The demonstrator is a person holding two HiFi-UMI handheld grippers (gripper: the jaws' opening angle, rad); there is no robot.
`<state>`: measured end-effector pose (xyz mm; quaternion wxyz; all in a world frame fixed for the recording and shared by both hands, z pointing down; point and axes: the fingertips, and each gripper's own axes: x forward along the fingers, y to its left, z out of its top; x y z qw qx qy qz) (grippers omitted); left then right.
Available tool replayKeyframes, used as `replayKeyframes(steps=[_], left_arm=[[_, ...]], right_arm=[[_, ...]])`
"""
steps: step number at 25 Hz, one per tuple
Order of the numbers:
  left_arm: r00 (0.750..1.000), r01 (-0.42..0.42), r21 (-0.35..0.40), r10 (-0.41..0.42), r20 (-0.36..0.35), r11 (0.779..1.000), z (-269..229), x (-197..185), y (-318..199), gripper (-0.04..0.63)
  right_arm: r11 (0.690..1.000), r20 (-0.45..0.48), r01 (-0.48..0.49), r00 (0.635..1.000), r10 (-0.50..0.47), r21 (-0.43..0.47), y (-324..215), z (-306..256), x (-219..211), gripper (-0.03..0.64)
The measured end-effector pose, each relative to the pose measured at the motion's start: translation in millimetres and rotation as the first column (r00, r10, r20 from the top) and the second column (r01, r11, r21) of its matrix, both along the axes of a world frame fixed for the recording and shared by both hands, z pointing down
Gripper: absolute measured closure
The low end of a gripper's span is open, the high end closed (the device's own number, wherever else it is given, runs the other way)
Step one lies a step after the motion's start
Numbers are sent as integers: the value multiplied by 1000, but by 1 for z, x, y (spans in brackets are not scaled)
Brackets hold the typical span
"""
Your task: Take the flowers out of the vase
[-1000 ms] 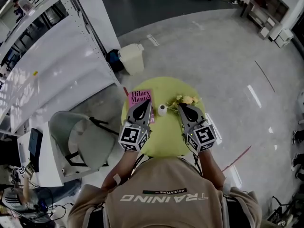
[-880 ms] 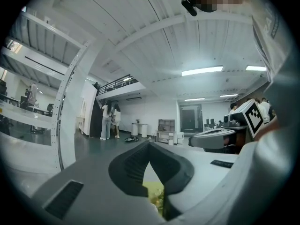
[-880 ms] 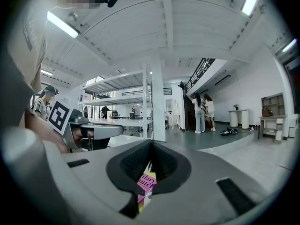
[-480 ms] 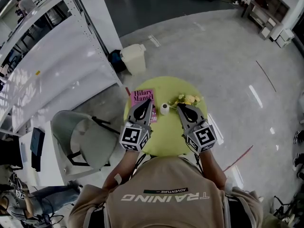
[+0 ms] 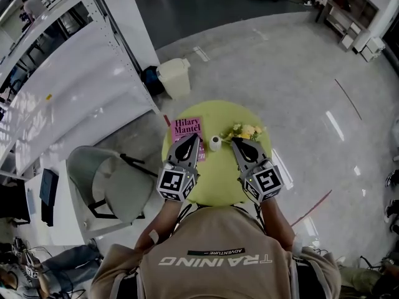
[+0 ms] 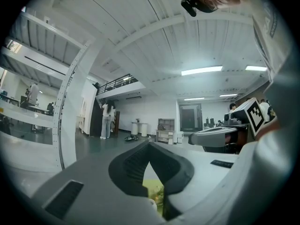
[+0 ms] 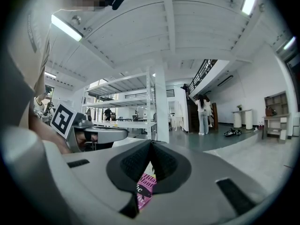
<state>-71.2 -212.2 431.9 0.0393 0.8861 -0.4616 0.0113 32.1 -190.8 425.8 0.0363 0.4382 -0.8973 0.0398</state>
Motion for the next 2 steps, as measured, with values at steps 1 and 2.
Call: replayKeyframes(steps=[1, 2], left_arm=[[1000, 1, 0, -1, -1, 1000, 0, 0, 0, 589], [1000, 3, 0, -3, -1, 1000, -1, -1, 0, 589]], right_arm=[[1000, 0, 2, 1000, -2, -3, 0, 0, 0, 620], [1000, 0, 4, 1000, -4, -5, 0, 1, 0, 620]])
